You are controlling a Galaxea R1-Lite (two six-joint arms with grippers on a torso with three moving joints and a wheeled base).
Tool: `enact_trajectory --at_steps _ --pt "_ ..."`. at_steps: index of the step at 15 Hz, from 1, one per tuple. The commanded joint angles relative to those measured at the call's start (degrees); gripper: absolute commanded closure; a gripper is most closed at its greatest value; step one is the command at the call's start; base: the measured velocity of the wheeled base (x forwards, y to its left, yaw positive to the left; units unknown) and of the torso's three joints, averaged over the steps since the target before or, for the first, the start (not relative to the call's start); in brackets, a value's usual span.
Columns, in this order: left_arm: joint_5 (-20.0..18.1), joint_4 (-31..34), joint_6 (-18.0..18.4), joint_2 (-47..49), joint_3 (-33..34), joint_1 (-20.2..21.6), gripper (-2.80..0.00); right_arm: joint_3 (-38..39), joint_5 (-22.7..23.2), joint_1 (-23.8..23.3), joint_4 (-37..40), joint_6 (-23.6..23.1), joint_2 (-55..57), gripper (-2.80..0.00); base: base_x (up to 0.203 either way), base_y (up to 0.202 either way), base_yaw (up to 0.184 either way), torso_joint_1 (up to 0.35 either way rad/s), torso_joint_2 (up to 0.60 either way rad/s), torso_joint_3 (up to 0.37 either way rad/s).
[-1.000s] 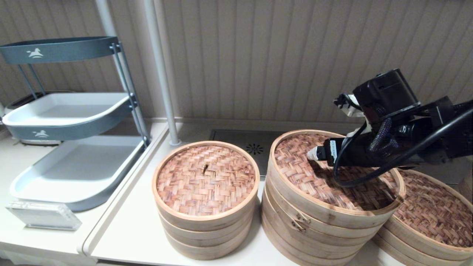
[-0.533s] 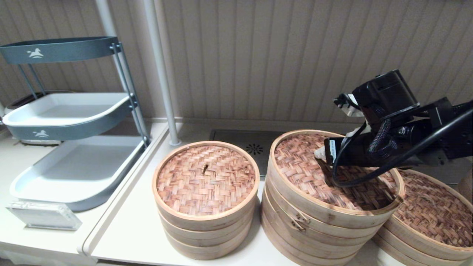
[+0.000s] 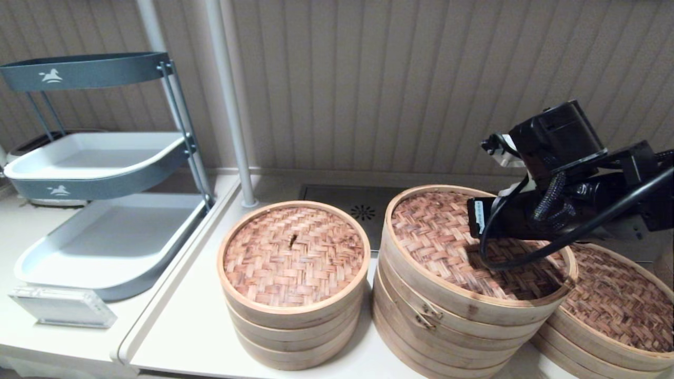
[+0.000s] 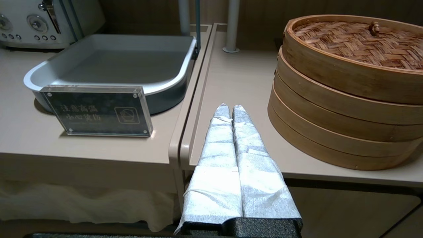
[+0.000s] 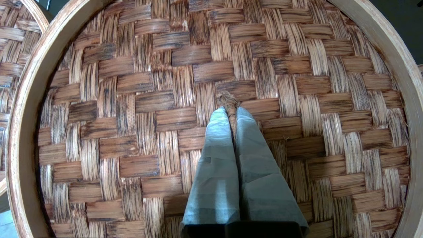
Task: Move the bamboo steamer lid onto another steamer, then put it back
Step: Pick up the steamer
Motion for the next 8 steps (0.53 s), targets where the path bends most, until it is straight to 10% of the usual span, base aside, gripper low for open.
enact_trajectory --at_steps 1,8 --pt "-0.05 -0.05 0.02 -0.09 1.41 0.01 0.00 0.89 -0.02 0.07 0.35 0.19 -0.63 0.00 0.000 0.000 0.000 0.000 0.00 0.000" --pt "-0.06 -0.05 0.02 -0.09 1.41 0.00 0.00 -0.06 -0.29 0.07 -2.69 -0.53 -2.90 0.00 0.000 0.000 0.000 0.000 0.00 0.000"
